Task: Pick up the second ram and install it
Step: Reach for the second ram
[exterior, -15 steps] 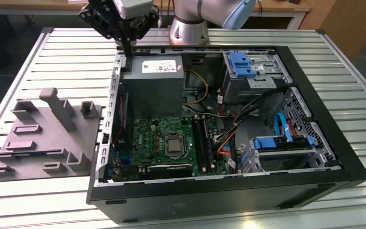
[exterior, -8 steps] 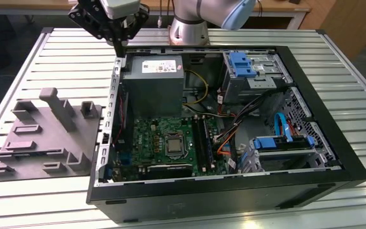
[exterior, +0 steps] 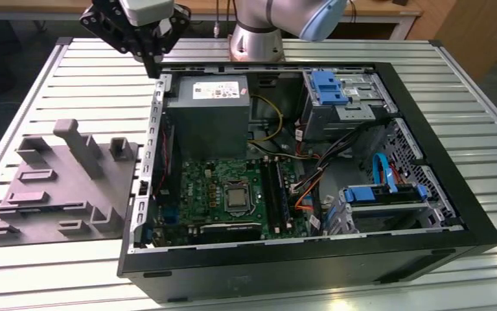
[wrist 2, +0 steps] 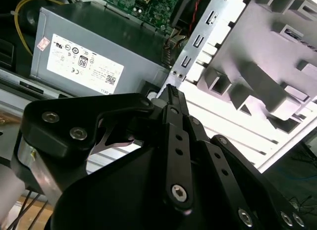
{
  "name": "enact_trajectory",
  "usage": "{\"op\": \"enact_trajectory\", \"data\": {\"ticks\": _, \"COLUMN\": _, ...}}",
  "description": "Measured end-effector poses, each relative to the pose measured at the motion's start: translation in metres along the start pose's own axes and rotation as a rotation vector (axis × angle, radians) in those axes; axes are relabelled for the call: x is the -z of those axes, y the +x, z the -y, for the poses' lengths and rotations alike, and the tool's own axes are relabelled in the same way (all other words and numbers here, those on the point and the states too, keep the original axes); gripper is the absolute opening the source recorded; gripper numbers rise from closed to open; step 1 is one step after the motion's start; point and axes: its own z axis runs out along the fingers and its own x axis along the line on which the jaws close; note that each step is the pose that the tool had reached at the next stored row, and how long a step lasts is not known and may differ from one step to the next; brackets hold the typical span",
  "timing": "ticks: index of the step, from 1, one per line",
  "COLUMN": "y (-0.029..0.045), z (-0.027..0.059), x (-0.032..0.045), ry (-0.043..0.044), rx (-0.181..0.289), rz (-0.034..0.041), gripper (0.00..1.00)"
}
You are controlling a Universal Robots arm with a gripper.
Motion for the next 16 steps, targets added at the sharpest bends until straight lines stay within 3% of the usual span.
{"op": "enact_trajectory", "data": {"ticks": 16, "y": 0.0233, "z": 0.0018, "x": 0.0010, "ry": -0.0003, "rx": 0.000, "rz": 0.0041, "gripper": 0.10}}
